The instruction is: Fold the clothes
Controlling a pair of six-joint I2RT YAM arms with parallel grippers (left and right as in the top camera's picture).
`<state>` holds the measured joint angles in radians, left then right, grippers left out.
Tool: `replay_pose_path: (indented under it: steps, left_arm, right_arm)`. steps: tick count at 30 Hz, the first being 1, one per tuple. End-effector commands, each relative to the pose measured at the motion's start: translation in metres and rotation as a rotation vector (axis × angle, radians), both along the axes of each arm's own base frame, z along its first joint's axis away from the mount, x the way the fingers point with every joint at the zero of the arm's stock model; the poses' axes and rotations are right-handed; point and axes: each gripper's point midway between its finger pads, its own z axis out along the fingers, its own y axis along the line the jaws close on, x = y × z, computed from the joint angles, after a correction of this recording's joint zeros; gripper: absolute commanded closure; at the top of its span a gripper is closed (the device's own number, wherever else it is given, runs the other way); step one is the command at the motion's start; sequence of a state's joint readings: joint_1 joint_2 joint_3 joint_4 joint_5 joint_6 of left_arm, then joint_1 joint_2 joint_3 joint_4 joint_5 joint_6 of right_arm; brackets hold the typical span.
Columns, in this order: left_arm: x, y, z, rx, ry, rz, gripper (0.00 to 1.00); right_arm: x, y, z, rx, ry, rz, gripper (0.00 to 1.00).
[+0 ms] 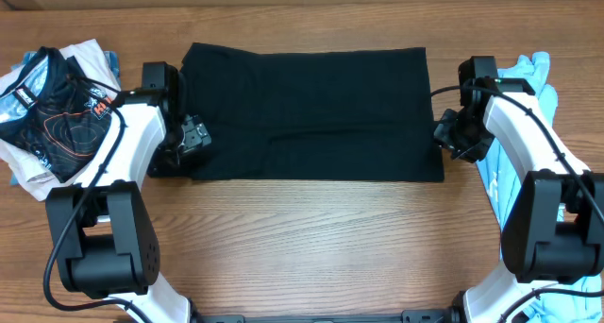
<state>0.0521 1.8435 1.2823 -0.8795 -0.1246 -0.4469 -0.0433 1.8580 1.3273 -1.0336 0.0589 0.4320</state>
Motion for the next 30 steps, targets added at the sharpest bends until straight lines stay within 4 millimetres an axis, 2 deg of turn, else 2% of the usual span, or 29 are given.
replay_pose_path:
  steps: [1,6,12,15,18,20,22,24,30]
  left_arm:
    - [-0.009,-0.003,-0.007,-0.016,-0.004,0.015,0.12]
    - [-0.008,-0.004,-0.023,-0.02,-0.035,0.006,0.29]
    - [-0.014,-0.004,-0.038,-0.013,-0.042,-0.008,0.29]
    - [-0.022,-0.003,-0.044,-0.008,-0.017,-0.007,0.25]
    - [-0.03,-0.003,-0.048,-0.009,0.007,-0.007,0.25]
    - [-0.037,-0.003,-0.051,-0.009,0.031,-0.007,0.26]
    - [-0.043,-0.003,-0.054,-0.004,0.046,-0.006,0.29]
    - [-0.05,-0.002,-0.058,0.0,0.066,-0.005,0.39]
    - [-0.091,0.004,-0.067,0.038,0.201,0.015,0.43]
  right_arm:
    - [-0.007,0.013,-0.016,0.061,0.012,0.051,0.56]
    - [-0.014,0.018,-0.037,0.088,0.002,0.052,0.56]
    - [-0.03,0.018,-0.051,0.092,0.042,0.05,0.57]
    - [-0.038,0.019,-0.054,0.093,0.064,0.049,0.65]
    - [-0.043,0.019,-0.058,0.094,0.077,0.048,0.85]
    - [-0.047,0.019,-0.061,0.094,0.086,0.048,0.92]
    - [-0.051,0.019,-0.063,0.095,0.093,0.048,0.96]
    - [-0.056,0.019,-0.065,0.091,0.11,0.047,0.96]
    - [-0.084,0.014,-0.063,0.063,0.222,0.022,0.96]
